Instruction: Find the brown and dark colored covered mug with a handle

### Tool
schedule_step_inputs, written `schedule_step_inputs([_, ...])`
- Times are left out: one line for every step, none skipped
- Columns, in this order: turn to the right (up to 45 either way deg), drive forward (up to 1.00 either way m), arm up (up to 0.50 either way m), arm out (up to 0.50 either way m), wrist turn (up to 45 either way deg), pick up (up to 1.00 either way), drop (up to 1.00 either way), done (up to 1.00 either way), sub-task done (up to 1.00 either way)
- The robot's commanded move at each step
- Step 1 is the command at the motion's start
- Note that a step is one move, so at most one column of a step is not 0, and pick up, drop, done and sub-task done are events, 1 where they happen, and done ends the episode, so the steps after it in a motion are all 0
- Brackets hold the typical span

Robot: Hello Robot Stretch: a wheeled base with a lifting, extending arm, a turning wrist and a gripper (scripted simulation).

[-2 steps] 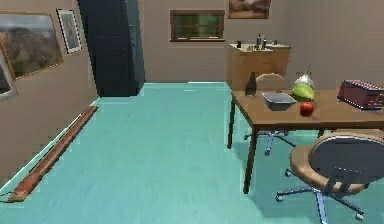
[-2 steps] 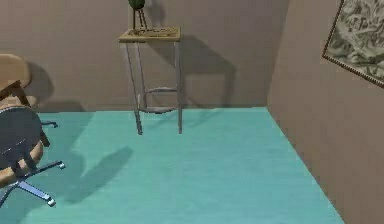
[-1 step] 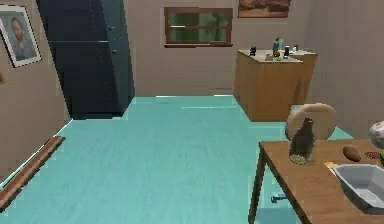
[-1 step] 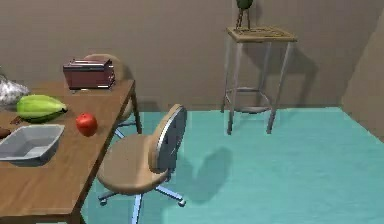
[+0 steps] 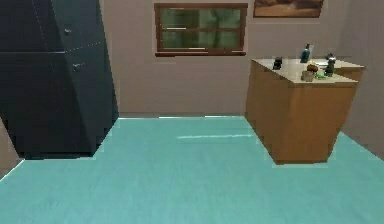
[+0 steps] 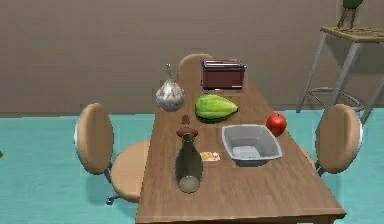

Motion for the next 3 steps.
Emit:
schedule_step_inputs([6.0,0.00,0.00,0.00,0.0,0.00,0.00,0.00,0.00])
schedule_step_inputs([0.0,0.30,0.00,0.00,0.0,0.00,0.00,0.00,0.00])
schedule_step_inputs([15.0,0.00,0.00,0.00,0.0,0.00,0.00,0.00,0.00])
